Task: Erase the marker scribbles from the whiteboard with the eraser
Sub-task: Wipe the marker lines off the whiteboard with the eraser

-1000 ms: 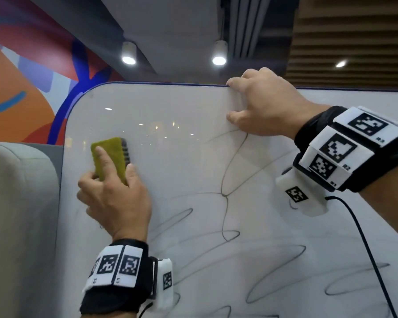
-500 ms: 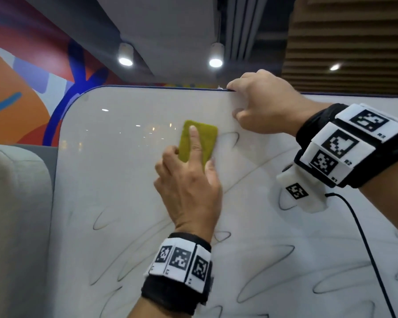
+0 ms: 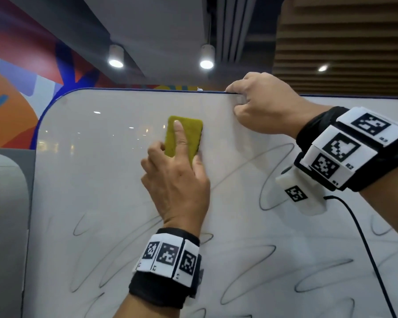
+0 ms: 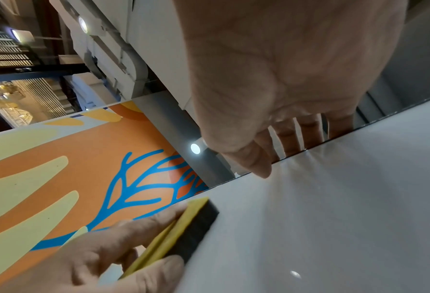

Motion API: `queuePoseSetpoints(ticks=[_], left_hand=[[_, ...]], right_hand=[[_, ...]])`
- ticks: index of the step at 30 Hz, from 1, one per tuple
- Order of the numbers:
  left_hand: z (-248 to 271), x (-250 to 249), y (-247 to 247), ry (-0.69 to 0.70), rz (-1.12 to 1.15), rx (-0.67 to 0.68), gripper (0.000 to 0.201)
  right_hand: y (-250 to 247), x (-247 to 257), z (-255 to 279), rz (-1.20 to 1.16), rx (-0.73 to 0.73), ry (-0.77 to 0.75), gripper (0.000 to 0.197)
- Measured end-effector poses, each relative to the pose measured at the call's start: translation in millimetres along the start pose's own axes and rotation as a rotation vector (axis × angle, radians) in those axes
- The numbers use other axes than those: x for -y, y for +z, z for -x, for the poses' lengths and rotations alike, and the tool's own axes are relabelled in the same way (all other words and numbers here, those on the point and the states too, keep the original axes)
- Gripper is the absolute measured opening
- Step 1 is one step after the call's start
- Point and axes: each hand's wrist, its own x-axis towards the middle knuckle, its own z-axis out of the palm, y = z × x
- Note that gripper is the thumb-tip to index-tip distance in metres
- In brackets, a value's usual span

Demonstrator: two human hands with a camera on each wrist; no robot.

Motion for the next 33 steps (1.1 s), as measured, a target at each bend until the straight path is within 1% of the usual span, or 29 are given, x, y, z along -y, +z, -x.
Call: queuePoseSetpoints(ticks=[1,2,5,6,7,8,10,12,13,14,16,17,18,20,23,24,26,27,28,31,32,33], left_hand=[[0.8,-1.3,-0.3,0.004,-0.001,0.003,0.07],[4.8,-5.3,0.1,0.062,-0.012,0.006,0.071],[27.7,-13.1,4.7,0.369,-0.091,0.063,0.07],[29.8,-10.8,5.6,0.406,-0.103,0.069,0.068],[28.0,-5.9,5.9,0.384,-0.098,0.055,0.066],[22.7,-0.1,5.6,0.316,-0.077,0.026,0.066],[9.7,9.9,2.4,0.137,-0.025,-0.032,0.067],[3.3,11.7,0.9,-0.008,0.012,-0.022,0.067],[4.7,7.2,0.6,-0.022,0.021,-0.01,0.068],[10.1,0.3,0.6,0.02,0.019,-0.003,0.069],[30.2,-14.2,3.9,0.202,-0.026,0.042,0.071],[39.1,-18.0,5.7,0.27,-0.047,0.069,0.072],[42.4,-19.0,7.0,0.296,-0.052,0.079,0.072],[36.1,-13.8,8.7,0.256,-0.025,0.045,0.07],[17.5,1.0,4.4,0.13,0.005,-0.025,0.069],[12.1,5.0,2.8,0.08,0.012,-0.028,0.068],[7.8,6.8,0.1,-0.006,0.021,0.008,0.068],[9.3,5.4,-1.0,-0.002,0.017,0.024,0.069],[13.0,3.3,-1.4,0.047,0.001,0.034,0.07],[28.5,3.5,0.9,0.292,-0.092,0.062,0.068],[27.6,6.7,1.3,0.316,-0.098,0.057,0.067],[24.4,9.2,1.4,0.29,-0.086,0.043,0.067]], right_hand=[[1.1,0.5,-0.6,0.016,-0.003,0.003,0.04],[2.6,1.3,-1.5,0.031,-0.011,0.005,0.038],[5.5,2.9,-2.3,0.054,-0.032,0.003,0.036],[5.3,2.8,-1.8,0.056,-0.034,0.001,0.037],[5.1,2.8,-1.4,0.056,-0.032,0.0,0.038],[4.7,2.7,-1.2,0.059,-0.029,0.0,0.038],[4.2,2.9,-1.1,0.065,-0.022,-0.001,0.038],[4.4,3.7,-0.7,0.066,-0.02,-0.003,0.039],[4.6,3.8,-0.3,0.064,-0.019,-0.003,0.04],[4.6,4.1,0.3,0.063,-0.017,-0.002,0.041],[3.8,4.6,1.6,0.064,-0.014,0.0,0.043],[3.5,5.2,2.4,0.064,-0.011,0.0,0.044],[3.1,5.8,3.6,0.065,-0.007,0.0,0.045],[3.1,6.4,6.3,0.07,0.001,0.002,0.049],[4.8,6.2,10.6,0.09,-0.004,-0.014,0.053],[5.5,5.9,11.3,0.096,-0.007,-0.017,0.054],[6.4,5.6,11.6,0.104,-0.012,-0.019,0.056],[6.8,5.6,11.3,0.106,-0.014,-0.02,0.058],[7.1,5.6,11.3,0.105,-0.014,-0.021,0.06],[7.5,5.6,12.2,0.104,-0.018,-0.025,0.064],[7.5,5.7,12.5,0.107,-0.02,-0.027,0.063],[7.1,5.7,12.5,0.11,-0.021,-0.029,0.063]])
